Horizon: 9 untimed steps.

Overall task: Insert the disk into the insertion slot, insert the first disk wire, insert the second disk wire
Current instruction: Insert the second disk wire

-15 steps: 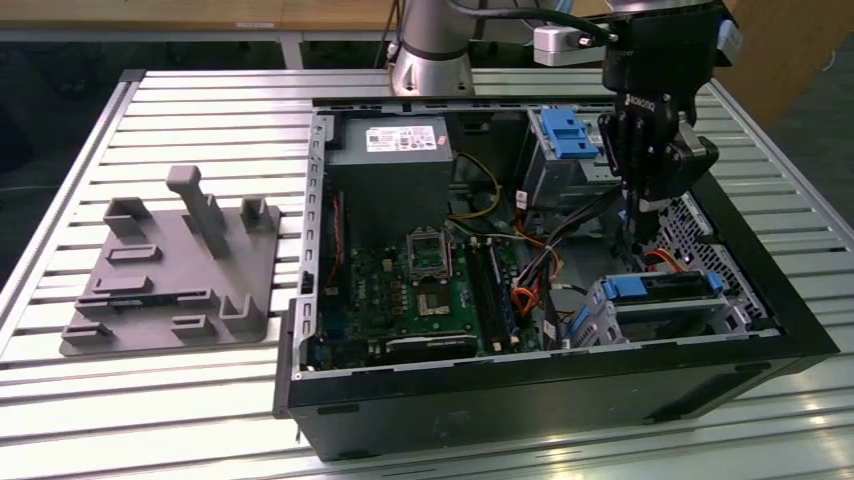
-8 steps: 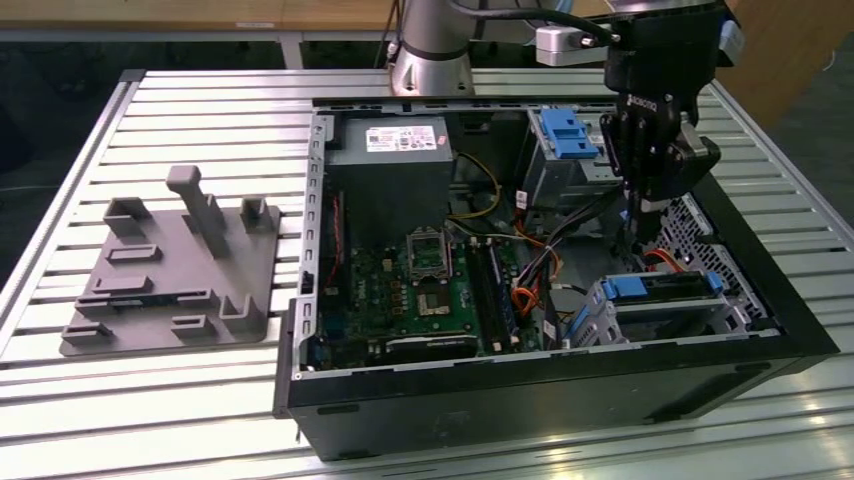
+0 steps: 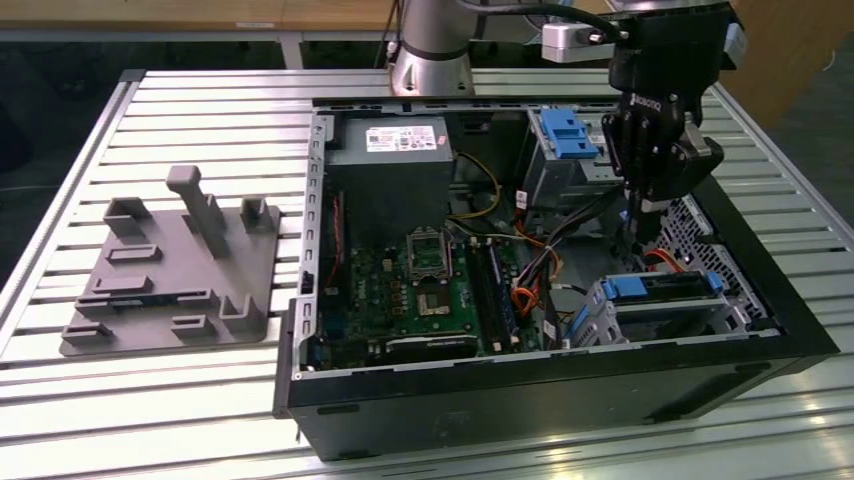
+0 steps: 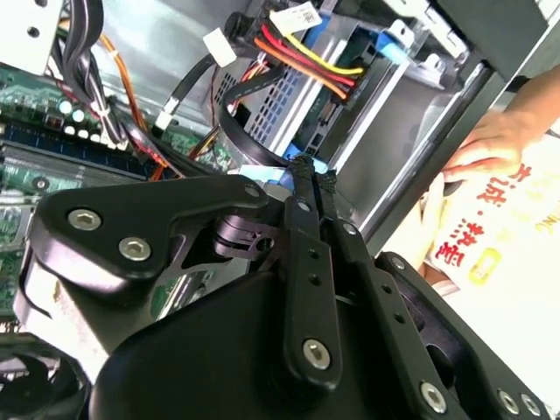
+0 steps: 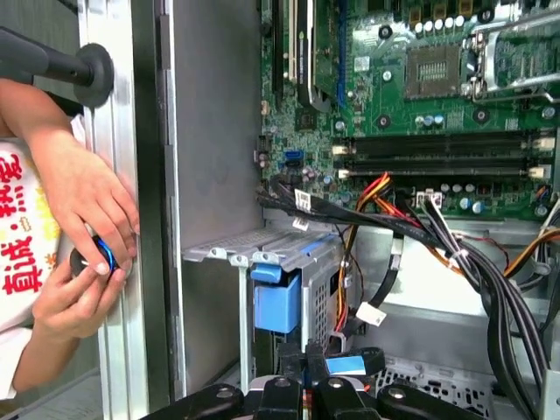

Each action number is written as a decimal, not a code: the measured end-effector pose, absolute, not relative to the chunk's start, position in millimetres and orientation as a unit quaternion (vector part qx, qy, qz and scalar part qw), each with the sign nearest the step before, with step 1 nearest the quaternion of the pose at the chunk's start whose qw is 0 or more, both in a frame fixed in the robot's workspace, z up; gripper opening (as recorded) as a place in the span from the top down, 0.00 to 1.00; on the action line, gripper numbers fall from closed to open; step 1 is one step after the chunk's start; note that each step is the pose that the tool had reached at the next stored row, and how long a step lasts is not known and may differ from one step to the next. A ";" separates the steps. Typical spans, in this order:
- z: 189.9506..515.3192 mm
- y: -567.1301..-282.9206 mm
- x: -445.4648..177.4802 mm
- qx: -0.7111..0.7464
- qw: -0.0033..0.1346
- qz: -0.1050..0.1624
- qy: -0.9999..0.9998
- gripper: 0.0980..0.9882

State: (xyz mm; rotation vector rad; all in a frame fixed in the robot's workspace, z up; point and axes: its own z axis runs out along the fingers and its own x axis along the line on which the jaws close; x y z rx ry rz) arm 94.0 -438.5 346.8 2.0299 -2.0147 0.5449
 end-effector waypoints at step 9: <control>346.6 -438.7 119.2 0.699 0.129 0.161 -0.685 0.95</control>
